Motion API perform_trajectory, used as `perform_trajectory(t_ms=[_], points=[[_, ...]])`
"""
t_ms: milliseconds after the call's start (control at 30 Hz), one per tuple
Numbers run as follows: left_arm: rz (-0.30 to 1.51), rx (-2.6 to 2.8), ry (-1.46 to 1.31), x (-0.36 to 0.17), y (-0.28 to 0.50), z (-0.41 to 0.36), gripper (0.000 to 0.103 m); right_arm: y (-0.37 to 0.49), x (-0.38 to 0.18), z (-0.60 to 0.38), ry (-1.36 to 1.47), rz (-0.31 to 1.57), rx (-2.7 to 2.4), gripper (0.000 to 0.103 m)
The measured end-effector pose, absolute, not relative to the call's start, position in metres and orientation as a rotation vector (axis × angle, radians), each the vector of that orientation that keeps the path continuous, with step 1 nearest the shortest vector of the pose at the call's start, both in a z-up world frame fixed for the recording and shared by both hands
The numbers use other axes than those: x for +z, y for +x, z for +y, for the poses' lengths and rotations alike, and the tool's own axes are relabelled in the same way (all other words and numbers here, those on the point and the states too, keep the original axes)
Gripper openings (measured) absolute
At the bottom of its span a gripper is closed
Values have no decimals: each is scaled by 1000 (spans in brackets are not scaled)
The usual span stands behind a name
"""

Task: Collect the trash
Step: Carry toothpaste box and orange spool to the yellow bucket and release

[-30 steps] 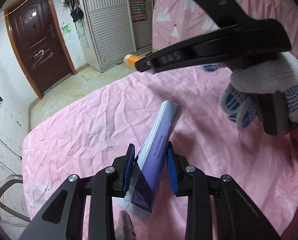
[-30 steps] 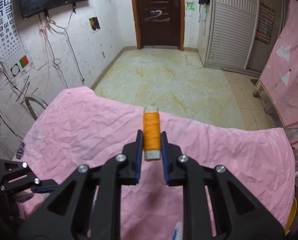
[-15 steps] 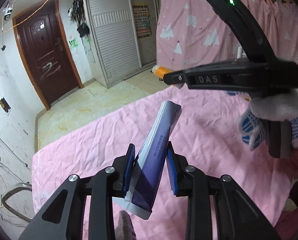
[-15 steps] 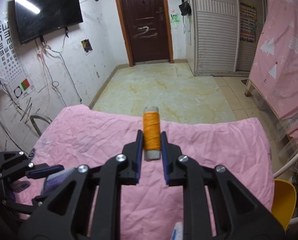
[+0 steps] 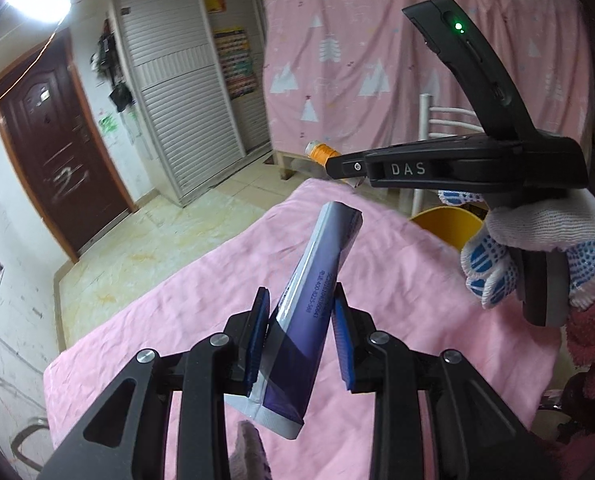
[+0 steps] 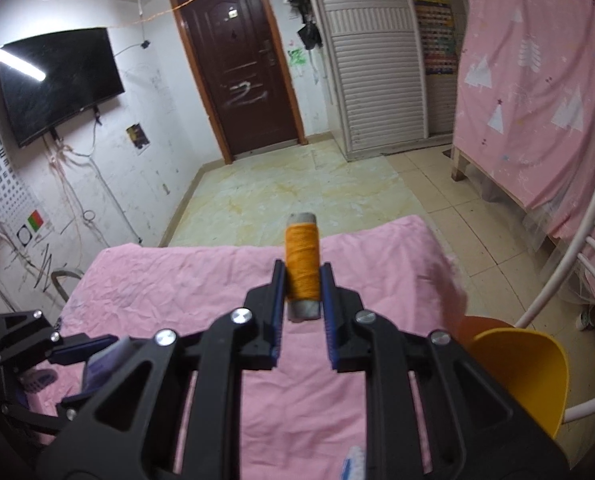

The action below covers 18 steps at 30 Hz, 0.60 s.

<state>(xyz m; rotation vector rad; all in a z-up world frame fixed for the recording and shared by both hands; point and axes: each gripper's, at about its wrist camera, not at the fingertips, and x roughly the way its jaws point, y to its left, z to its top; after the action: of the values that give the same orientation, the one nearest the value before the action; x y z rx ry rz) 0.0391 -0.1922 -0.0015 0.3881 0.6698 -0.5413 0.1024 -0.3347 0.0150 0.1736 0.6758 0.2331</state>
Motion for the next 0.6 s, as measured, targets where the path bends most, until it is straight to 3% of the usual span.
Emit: perform_trajectory(t_ms=[600], points=[[656,-694,450,-11,33,-320,21,65,-10,-479,321,644,50,16]])
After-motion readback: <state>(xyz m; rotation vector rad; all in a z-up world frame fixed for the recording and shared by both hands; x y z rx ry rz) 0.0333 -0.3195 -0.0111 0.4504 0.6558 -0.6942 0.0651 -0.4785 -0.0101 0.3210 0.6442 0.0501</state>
